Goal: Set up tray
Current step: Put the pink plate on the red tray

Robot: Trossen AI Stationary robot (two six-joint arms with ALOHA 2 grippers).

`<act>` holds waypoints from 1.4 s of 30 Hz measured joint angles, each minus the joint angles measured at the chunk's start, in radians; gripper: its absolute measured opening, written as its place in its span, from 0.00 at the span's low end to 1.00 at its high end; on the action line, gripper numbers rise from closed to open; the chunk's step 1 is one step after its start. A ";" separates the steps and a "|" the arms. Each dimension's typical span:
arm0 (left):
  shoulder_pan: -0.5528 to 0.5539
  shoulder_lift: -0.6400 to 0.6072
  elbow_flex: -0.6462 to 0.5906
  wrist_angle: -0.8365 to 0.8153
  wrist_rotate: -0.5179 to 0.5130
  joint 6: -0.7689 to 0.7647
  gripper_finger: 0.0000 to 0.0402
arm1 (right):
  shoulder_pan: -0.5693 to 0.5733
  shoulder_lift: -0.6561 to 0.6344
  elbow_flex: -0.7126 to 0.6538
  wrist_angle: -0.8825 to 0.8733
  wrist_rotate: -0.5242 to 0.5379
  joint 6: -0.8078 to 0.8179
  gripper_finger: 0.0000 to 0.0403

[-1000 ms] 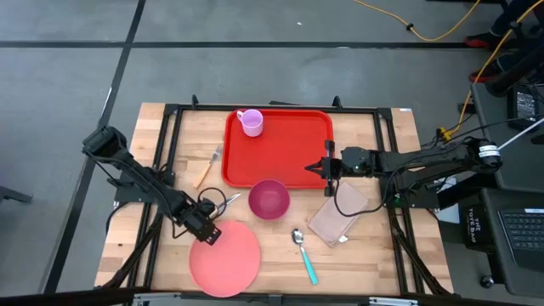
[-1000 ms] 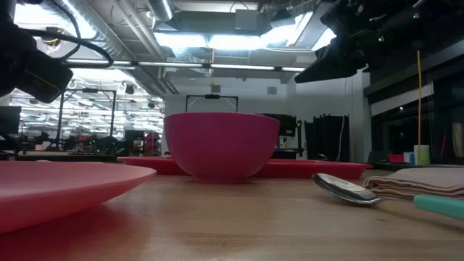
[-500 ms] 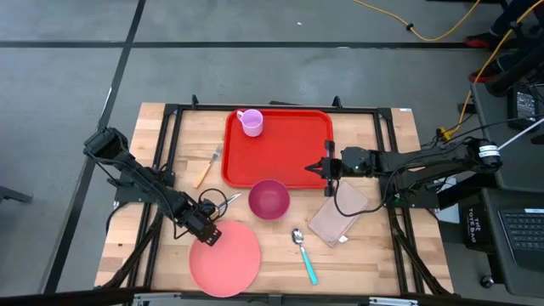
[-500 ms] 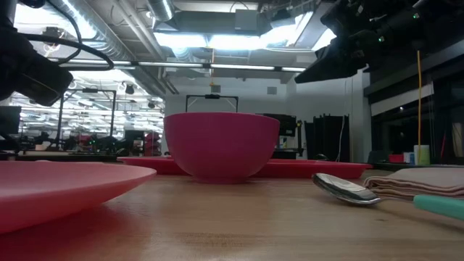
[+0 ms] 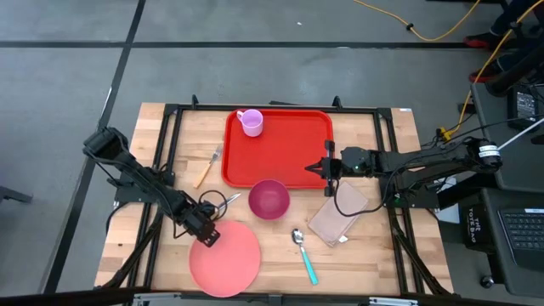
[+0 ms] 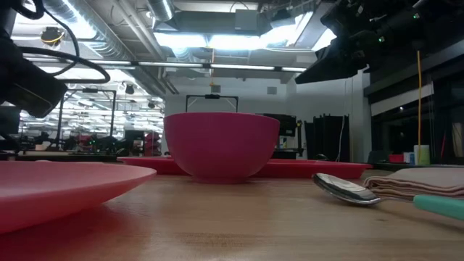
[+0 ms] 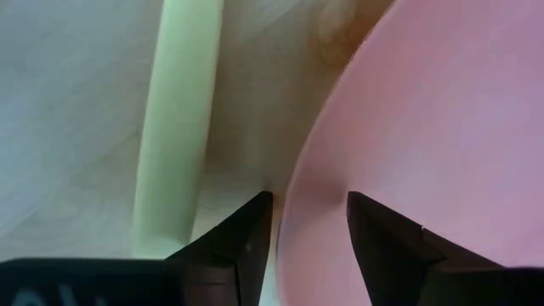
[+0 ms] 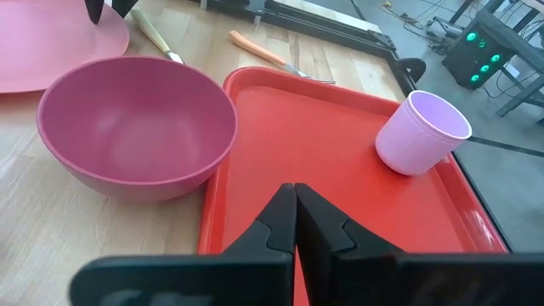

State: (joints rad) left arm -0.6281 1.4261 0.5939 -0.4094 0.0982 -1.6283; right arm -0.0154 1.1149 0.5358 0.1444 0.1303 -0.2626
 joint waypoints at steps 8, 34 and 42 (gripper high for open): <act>0.000 0.001 -0.006 -0.003 0.005 0.068 0.21 | 0.000 0.000 0.000 0.000 0.000 0.000 0.02; -0.001 -0.061 -0.011 0.145 0.043 0.121 0.01 | 0.000 0.000 0.000 0.000 0.000 -0.001 0.02; -0.016 -0.218 -0.011 0.052 -0.037 0.120 0.00 | 0.000 0.000 0.000 0.001 0.000 -0.002 0.02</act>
State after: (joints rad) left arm -0.6437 1.2082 0.5827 -0.3579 0.0615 -1.5079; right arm -0.0154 1.1149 0.5362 0.1449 0.1303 -0.2649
